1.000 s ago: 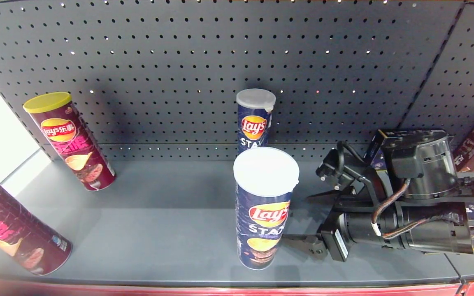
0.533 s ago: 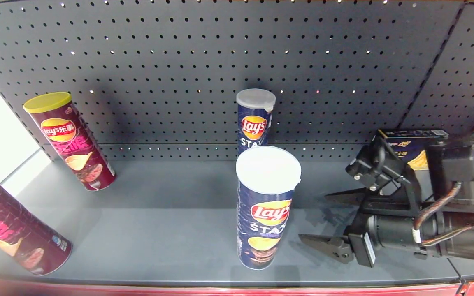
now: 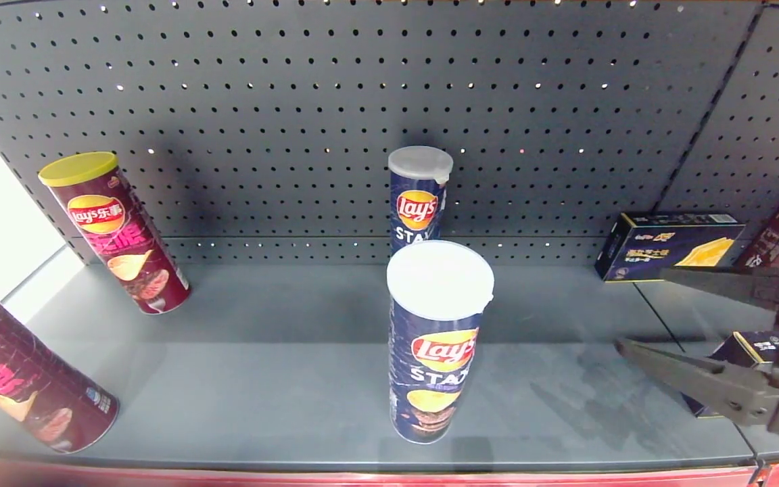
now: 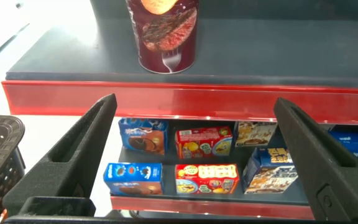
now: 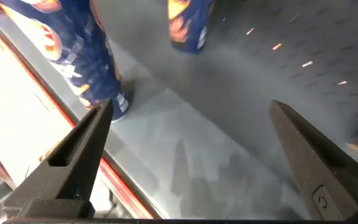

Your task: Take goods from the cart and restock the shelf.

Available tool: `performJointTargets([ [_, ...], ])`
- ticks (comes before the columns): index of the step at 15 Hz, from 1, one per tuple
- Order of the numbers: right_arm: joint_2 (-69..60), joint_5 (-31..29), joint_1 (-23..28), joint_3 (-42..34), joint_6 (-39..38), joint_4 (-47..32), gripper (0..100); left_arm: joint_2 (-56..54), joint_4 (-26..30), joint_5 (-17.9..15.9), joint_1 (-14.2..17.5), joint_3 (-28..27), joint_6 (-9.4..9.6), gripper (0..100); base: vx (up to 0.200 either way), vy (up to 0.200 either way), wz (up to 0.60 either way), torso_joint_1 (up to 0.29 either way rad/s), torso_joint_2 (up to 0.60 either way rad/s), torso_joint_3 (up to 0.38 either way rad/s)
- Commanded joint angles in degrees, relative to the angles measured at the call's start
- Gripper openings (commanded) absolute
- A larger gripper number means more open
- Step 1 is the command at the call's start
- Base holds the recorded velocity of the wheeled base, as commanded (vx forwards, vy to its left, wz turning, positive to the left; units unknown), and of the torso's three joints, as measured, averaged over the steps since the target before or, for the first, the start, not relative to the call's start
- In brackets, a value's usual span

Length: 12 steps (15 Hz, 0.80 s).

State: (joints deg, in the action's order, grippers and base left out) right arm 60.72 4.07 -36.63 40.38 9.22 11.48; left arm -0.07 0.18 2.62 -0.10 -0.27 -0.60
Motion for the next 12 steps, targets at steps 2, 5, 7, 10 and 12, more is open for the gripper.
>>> performJointTargets([
  [2,-12.73,-0.03,2.79,-7.24,-0.08,-0.23,100,0.07,-0.01,0.02,0.01,0.00,-0.02,100,0.000,0.000,0.00,0.000,0.00,0.000],
  [5,-15.37,0.23,3.41,-9.35,-0.08,-0.23,100,0.07,-0.01,0.02,0.01,0.00,-0.02,100,0.000,0.000,0.00,0.000,0.00,0.000],
  [7,-13.35,0.50,3.15,-8.38,0.01,0.21,100,0.07,-0.01,0.02,0.01,0.00,-0.02,100,0.000,0.000,0.00,0.000,0.00,0.000],
  [10,-7.64,0.59,1.30,-7.15,0.01,4.25,100,0.07,-0.01,0.02,0.01,0.00,-0.02,100,0.000,0.000,0.00,0.000,0.00,0.000],
  [12,-5.53,0.59,0.95,-6.19,0.01,4.78,100,0.07,-0.01,0.02,0.01,0.00,-0.02,100,0.000,0.000,0.00,0.000,0.00,0.000],
])
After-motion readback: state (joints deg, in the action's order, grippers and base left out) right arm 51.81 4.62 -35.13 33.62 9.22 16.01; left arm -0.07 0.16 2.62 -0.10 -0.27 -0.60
